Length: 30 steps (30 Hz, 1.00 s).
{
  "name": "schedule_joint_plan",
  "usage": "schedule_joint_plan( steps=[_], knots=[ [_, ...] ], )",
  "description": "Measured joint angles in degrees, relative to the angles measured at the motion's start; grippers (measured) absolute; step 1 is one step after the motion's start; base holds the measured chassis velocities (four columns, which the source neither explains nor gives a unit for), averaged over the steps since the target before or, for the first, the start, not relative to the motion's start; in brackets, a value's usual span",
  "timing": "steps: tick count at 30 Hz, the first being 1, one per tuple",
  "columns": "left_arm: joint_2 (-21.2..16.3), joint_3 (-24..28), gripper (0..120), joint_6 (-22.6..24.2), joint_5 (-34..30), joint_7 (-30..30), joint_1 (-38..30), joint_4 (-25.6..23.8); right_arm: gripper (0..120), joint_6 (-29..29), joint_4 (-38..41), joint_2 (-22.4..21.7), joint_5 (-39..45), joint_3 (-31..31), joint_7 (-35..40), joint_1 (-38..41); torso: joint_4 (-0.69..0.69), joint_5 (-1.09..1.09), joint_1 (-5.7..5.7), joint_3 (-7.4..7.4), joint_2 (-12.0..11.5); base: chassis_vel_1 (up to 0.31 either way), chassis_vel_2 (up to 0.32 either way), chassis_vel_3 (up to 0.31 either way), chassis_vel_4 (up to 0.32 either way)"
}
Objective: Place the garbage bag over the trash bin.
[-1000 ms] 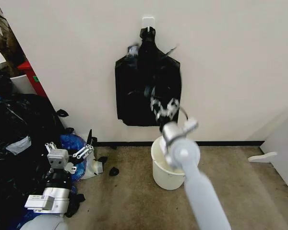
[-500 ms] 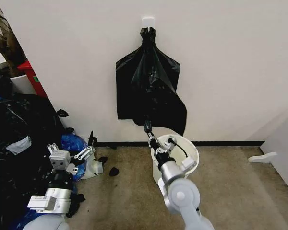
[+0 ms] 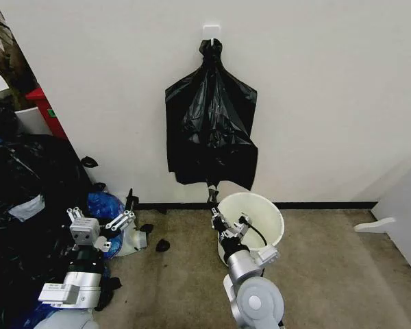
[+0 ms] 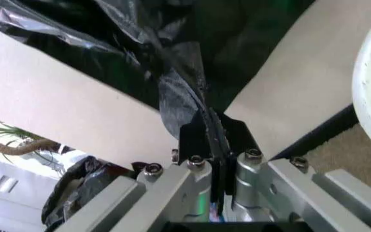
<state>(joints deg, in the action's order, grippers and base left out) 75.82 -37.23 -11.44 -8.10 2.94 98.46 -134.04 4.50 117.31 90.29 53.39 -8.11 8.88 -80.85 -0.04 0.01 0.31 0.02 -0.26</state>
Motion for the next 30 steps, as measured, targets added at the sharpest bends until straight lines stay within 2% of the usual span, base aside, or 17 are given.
schedule_joint_plan(
  steps=[4,12,17,19,20,22,23,24,26,28,30],
  knots=[
    [-0.22,0.08,100,0.14,-0.01,-0.07,-0.38,0.00,0,0.30,2.78,-1.01,-1.54,0.05,0.70,2.68,-0.01,0.00,0.00,0.00,0.00,0.000,0.000,0.000,0.000],
    [-0.41,0.21,100,0.58,0.22,-0.16,-0.89,0.07,0,4.53,11.34,-5.29,-0.28,-1.43,0.73,11.02,0.01,0.00,0.01,0.00,0.00,0.000,0.000,0.000,0.000],
    [-0.60,0.22,100,1.28,0.28,-0.18,-1.42,0.05,0,6.70,11.89,-6.78,-0.14,-2.23,0.74,12.14,0.00,0.01,0.01,0.00,0.00,0.000,0.000,0.000,0.000],
    [-0.86,0.24,100,1.97,0.18,-0.19,-2.23,0.03,5,8.16,10.98,-7.53,-3.53,-2.51,-0.20,10.62,-0.01,0.01,0.01,0.01,0.00,0.000,0.000,0.000,0.000],
    [-1.32,0.35,100,2.89,-0.09,-0.19,-3.51,0.16,16,8.63,10.54,-8.02,-7.61,-1.92,-0.65,8.95,0.00,0.01,0.01,0.00,0.00,0.000,0.000,0.000,0.000],
    [-1.65,0.42,100,3.53,-0.18,-0.19,-4.57,0.26,23,8.65,9.94,-8.56,-12.04,-1.51,-1.08,7.61,0.00,0.00,0.01,0.00,0.00,0.000,0.000,0.000,0.000],
    [-1.86,0.46,100,4.11,-0.28,-0.19,-5.43,0.29,28,8.74,9.42,-9.29,-17.62,-1.38,-1.62,6.14,0.00,0.01,0.01,0.00,0.00,0.000,0.000,0.000,0.000],
    [-1.86,0.46,100,4.11,-0.28,-0.19,-5.43,0.29,28,8.74,9.42,-9.29,-17.62,-1.38,-1.62,6.14,0.00,0.01,0.01,0.00,0.00,0.000,0.000,0.000,0.000],
    [-1.99,0.47,100,4.64,-0.45,-0.19,-6.23,0.33,36,9.43,9.34,-10.17,-25.75,-1.53,-2.56,4.23,0.00,0.00,0.01,0.01,0.00,0.000,0.000,0.000,0.000],
    [-2.02,0.47,100,5.04,-0.68,-0.18,-6.90,0.55,45,10.16,10.06,-11.18,-38.83,-2.19,-4.35,1.42,-0.02,0.01,0.01,0.00,0.00,0.000,0.000,0.000,0.000],
    [-1.99,0.40,100,5.19,-0.83,-0.15,-7.25,0.89,54,9.41,12.15,-11.89,-46.53,-2.14,-4.77,0.48,-0.01,0.00,0.01,0.00,0.00,0.000,0.000,0.000,0.000]
  ],
)
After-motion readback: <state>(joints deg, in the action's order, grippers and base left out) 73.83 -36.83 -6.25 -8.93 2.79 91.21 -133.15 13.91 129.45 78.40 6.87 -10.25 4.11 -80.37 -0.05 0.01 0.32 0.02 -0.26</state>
